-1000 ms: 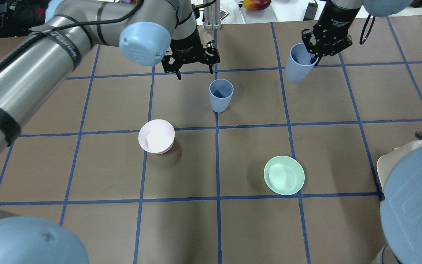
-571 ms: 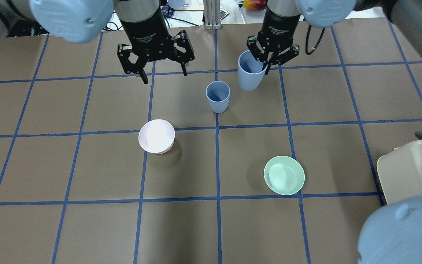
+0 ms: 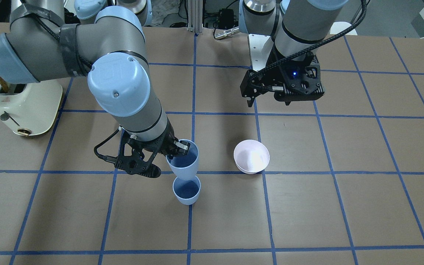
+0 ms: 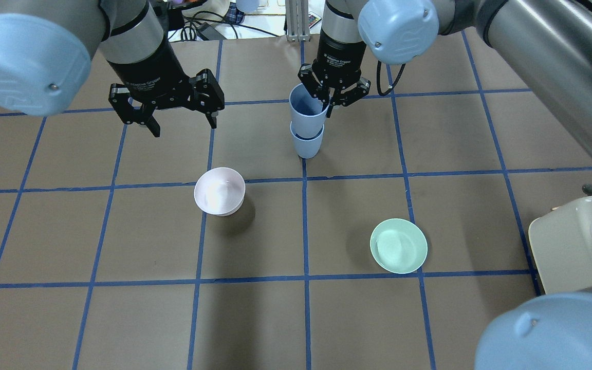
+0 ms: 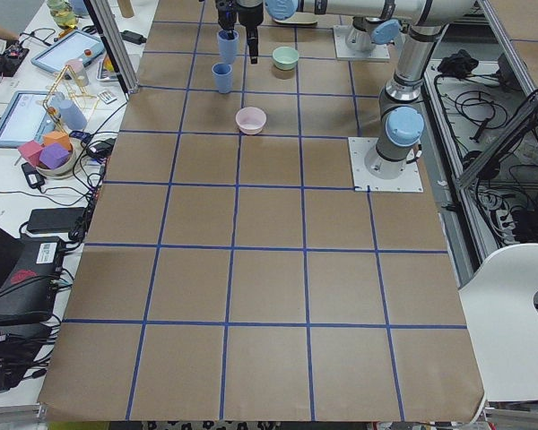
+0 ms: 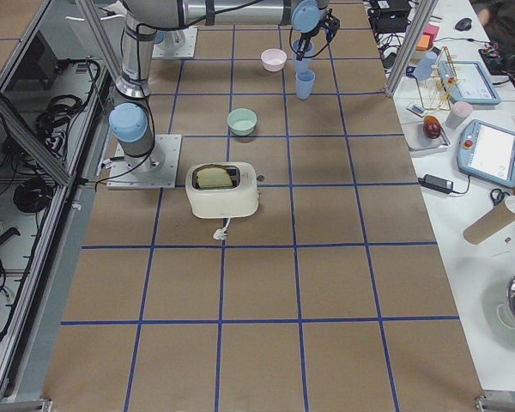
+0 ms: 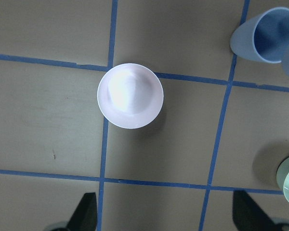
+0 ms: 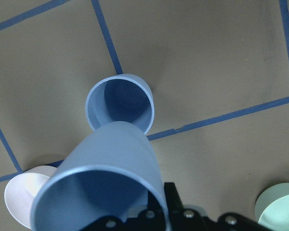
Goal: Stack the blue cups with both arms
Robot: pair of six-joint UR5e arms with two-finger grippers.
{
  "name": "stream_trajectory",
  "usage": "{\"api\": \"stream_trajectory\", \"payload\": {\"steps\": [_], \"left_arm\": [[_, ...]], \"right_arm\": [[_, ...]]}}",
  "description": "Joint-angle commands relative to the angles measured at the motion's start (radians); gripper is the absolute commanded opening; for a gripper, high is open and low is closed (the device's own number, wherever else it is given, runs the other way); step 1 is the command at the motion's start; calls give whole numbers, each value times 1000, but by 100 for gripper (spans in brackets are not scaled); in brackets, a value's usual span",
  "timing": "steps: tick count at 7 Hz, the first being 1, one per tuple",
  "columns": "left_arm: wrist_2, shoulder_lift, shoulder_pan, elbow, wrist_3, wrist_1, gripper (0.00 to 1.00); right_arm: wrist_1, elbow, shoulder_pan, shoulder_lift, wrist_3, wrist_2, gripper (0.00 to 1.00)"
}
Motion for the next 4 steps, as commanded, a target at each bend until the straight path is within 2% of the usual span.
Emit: {"api": "stream_trajectory", "payload": {"steps": [1, 4], "left_arm": [[25, 12, 6, -98, 21, 233, 100], [20, 21, 11, -93, 20, 229, 100]], "right_arm": [[-25, 0, 4, 37, 11, 1, 0], [-31, 3, 4, 71, 12, 1, 1]]}}
